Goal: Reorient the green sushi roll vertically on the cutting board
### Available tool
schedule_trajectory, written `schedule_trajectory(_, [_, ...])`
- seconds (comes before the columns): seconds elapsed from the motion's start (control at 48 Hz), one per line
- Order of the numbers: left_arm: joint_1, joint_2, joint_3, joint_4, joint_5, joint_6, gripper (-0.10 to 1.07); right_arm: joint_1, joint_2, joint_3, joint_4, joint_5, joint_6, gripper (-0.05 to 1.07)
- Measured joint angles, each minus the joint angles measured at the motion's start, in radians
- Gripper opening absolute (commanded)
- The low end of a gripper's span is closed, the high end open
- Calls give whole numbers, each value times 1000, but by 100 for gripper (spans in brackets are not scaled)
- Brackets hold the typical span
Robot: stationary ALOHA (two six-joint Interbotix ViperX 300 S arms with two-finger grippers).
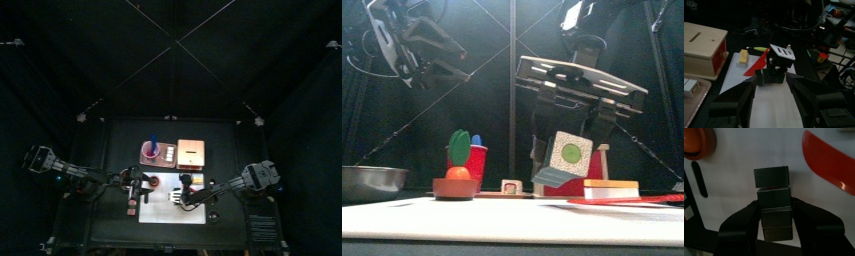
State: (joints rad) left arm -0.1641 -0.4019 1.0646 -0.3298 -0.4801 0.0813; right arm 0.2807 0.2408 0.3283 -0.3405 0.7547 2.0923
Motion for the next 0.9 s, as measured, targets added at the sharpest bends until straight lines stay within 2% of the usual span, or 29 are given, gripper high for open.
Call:
schedule_trajectory(0.104, [9, -3, 6, 20, 0, 0, 86, -2, 18, -12, 2, 0, 2, 80])
schedule_trajectory(0.312, [28, -11, 8, 34, 0, 0, 86, -2, 34, -31, -5, -3, 3, 105])
schedule_trajectory(0.667, [29, -12, 11, 34, 0, -3, 86, -2, 25, -28, 0, -8, -41, 104])
schedule_trajectory(0.896, [32, -12, 14, 28, 0, -5, 86, -2, -86, 55, 14, -20, -215, 104])
